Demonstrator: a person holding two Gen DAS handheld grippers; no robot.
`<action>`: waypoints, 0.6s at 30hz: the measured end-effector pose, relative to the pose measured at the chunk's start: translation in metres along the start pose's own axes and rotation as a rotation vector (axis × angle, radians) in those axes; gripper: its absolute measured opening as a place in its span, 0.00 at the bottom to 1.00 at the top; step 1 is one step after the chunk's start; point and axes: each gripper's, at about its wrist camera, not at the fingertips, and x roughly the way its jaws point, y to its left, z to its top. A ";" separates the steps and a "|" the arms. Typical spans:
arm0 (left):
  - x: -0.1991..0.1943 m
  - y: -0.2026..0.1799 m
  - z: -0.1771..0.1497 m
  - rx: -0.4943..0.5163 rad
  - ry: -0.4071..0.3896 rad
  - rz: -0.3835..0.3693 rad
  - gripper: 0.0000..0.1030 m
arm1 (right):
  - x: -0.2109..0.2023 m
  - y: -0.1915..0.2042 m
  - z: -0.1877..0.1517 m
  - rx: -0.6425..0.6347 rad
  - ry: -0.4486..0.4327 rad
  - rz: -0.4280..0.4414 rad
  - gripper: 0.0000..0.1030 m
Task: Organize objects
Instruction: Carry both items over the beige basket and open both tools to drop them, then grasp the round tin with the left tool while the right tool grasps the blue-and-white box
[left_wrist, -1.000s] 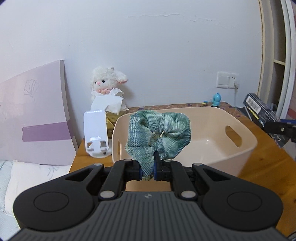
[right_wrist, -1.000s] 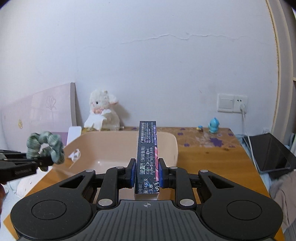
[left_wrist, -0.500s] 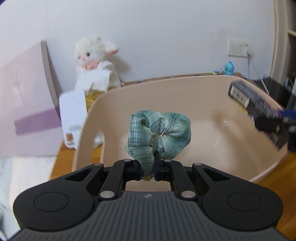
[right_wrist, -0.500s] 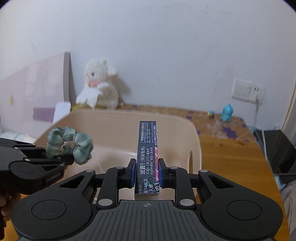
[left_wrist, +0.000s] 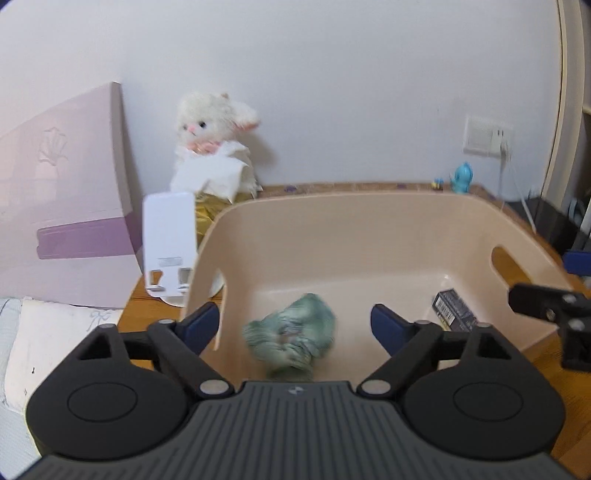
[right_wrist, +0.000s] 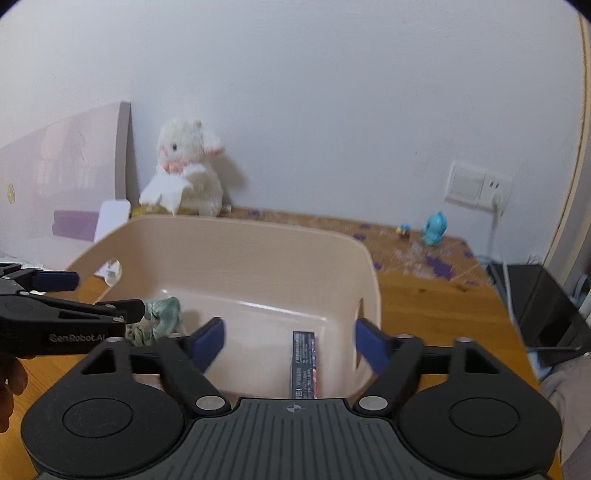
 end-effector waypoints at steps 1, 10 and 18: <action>-0.005 0.002 0.000 -0.007 -0.001 0.005 0.88 | -0.008 0.000 0.000 0.002 -0.011 0.001 0.97; -0.049 0.021 -0.024 -0.018 -0.018 0.002 0.96 | -0.053 0.000 -0.024 0.065 -0.016 0.033 1.00; -0.059 0.038 -0.064 0.005 0.038 0.006 0.96 | -0.066 0.015 -0.063 0.041 0.049 0.054 1.00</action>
